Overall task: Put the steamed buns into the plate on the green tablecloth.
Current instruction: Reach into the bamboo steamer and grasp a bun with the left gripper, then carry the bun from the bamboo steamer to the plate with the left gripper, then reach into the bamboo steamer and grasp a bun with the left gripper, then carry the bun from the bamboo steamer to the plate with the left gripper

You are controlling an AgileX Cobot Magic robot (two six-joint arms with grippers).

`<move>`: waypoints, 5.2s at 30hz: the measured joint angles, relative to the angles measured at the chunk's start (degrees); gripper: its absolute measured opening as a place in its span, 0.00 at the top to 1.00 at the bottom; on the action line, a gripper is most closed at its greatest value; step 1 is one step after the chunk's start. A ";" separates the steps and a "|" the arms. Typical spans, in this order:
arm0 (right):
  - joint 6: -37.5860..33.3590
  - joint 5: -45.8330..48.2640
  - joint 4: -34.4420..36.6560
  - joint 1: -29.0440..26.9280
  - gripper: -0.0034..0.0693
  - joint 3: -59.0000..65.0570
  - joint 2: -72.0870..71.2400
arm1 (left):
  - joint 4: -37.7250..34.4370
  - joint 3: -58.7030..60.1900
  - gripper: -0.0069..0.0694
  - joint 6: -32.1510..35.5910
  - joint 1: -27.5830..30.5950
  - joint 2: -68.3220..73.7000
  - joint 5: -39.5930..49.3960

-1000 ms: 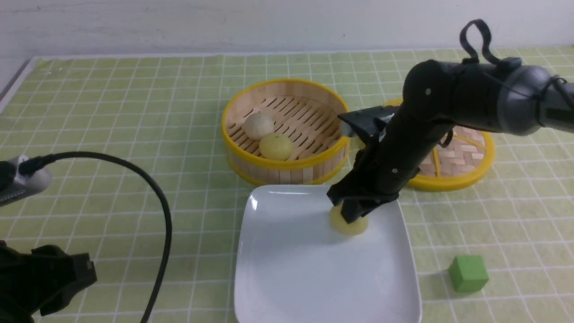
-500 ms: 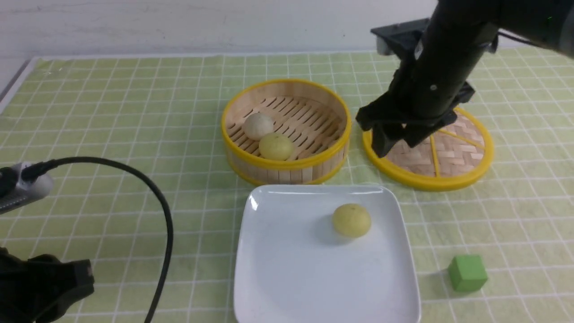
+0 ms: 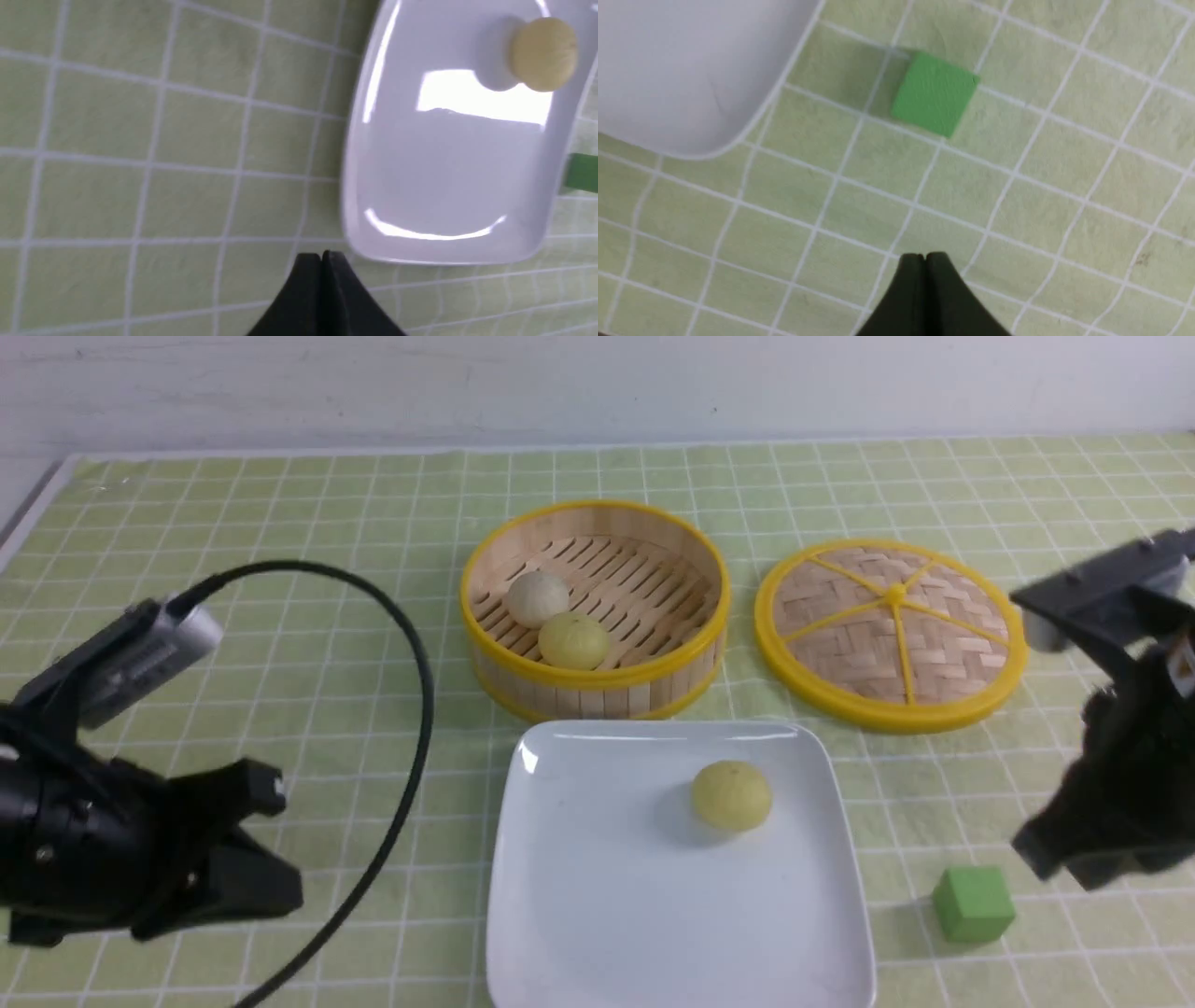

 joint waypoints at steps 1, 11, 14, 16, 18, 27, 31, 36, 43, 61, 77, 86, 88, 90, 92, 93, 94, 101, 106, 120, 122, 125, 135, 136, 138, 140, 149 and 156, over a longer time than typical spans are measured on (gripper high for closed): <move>0.12 -1.44 -0.48 0.00 0.97 2.32 -1.05 | -2.86 -1.50 0.89 2.30 0.00 1.98 -0.19; 1.28 -7.90 2.98 0.00 0.97 8.81 -2.86 | -0.34 -23.65 0.65 -1.64 -15.40 19.64 -5.27; 1.28 -8.59 3.16 0.00 0.96 8.86 -2.86 | 8.19 -33.12 0.53 -7.61 -19.43 25.87 -5.98; 1.28 -9.31 3.32 0.00 0.96 8.86 -2.86 | 13.77 -38.58 0.45 -11.07 -21.09 29.64 -5.98; 1.28 -9.86 3.38 0.00 0.96 8.86 -2.86 | 18.92 -45.43 0.38 -13.66 -22.83 34.85 -5.93; 1.28 -9.86 5.04 0.00 0.96 8.86 -2.86 | 26.14 -61.45 0.33 -15.43 -25.12 51.18 -5.47; 1.33 -9.86 6.60 0.00 0.96 8.91 -2.86 | 26.37 -62.70 0.36 -15.45 -25.12 55.23 -5.77; 1.33 -9.80 6.98 0.00 0.95 8.91 -2.86 | 27.22 -62.78 0.42 -15.53 -25.12 58.78 -8.68; 1.33 -9.80 6.98 0.00 0.95 8.91 -2.86 | 27.46 -64.33 0.81 -15.59 -25.12 58.98 -6.91; 0.85 -9.76 7.61 0.00 0.93 8.91 -2.92 | 27.35 -56.87 0.88 -18.08 -32.76 44.26 14.12; 0.85 -9.79 7.66 0.00 0.91 8.92 -2.92 | 31.44 -58.97 0.29 -25.65 -38.63 51.35 10.28; 0.83 -9.79 7.66 0.00 0.89 8.92 -2.92 | 43.89 -76.66 0.76 -33.11 -32.84 53.61 13.71; 0.83 -9.79 7.66 0.00 0.89 8.92 -2.92 | 42.24 -80.61 0.86 -32.38 -29.09 55.57 14.76; 0.83 -9.79 7.66 0.00 0.89 8.92 -2.92 | 37.14 -84.81 0.90 -30.40 -25.30 58.36 15.51; 0.83 -9.83 7.73 0.00 0.88 8.92 -2.92 | 33.32 -87.63 0.90 -28.36 -23.04 60.93 15.57; 0.83 -9.95 7.76 0.00 0.88 8.92 -2.92 | 32.30 -88.65 0.89 -27.71 -22.52 62.17 15.57; 0.83 -10.01 7.84 0.00 0.88 8.92 -2.92 | 31.44 -89.41 0.87 -27.09 -22.18 63.34 15.57; 0.83 -11.69 8.78 0.00 0.87 8.92 -2.92 | 32.12 -90.32 0.58 -26.28 -22.30 68.67 10.16; 0.69 -12.64 11.40 0.00 0.86 8.92 -2.92 | 34.79 -90.32 0.35 -26.28 -22.25 71.57 5.94; 0.03 -12.75 11.70 0.00 0.84 8.92 -2.92 | 33.47 -99.16 0.87 -21.31 -22.25 63.87 15.84; -0.28 -12.75 11.64 0.00 0.83 8.92 -2.92 | 32.67 -100.51 0.87 -19.04 -22.25 58.39 15.84; -0.68 -12.75 11.07 0.00 0.83 8.41 -3.18 | 31.32 -96.38 0.87 -17.04 -23.26 49.45 15.84; 2.29 -9.02 2.81 0.00 0.82 7.98 -17.27 | 29.57 -49.04 0.87 -17.04 -39.00 35.12 10.84; 3.88 -8.48 1.57 0.00 0.82 7.98 -19.63 | 29.45 -46.28 0.87 -17.67 -40.41 35.18 8.04; 6.11 -7.42 -0.77 0.00 0.82 7.98 -23.12 | 29.24 -41.01 0.86 -19.25 -43.47 35.29 2.93; 7.68 -6.18 -2.71 0.00 0.82 7.98 -26.45 | 28.77 -38.05 0.86 -20.85 -45.45 35.35 0.17; 10.14 -1.64 -6.31 0.00 0.82 7.98 -39.53 | 28.37 -35.99 0.58 -22.90 -51.81 39.74 -8.11; 11.77 5.25 -8.67 0.00 0.91 7.98 -48.94 | 29.61 -38.06 0.30 -23.12 -51.85 42.28 -6.91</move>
